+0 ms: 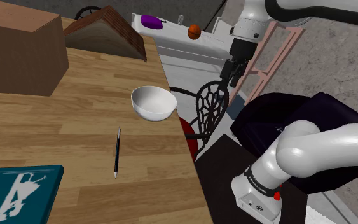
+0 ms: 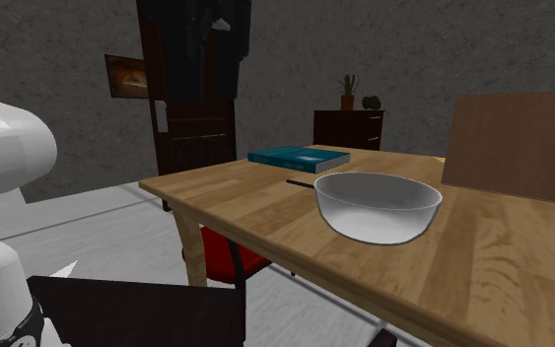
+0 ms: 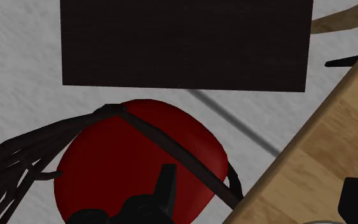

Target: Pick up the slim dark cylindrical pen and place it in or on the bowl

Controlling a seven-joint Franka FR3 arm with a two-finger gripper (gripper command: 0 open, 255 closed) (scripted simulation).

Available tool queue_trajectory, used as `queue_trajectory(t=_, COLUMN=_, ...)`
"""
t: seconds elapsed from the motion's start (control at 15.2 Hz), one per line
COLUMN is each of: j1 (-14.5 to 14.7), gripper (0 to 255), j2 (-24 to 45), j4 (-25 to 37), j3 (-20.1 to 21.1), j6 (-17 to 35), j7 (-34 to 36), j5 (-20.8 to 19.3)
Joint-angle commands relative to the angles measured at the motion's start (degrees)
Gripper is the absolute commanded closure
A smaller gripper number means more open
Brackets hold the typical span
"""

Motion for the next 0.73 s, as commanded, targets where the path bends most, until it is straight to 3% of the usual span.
queue_trajectory(t=0.0, j1=0.00, gripper=0, j2=0.00, j4=0.00, j3=0.00, j6=0.00, j7=0.00, j5=0.00)
queue_trajectory(t=0.66, j1=0.97, gripper=0, j2=7.44, j4=-0.47, j3=15.76, j6=12.77, j7=23.21, j5=8.02)
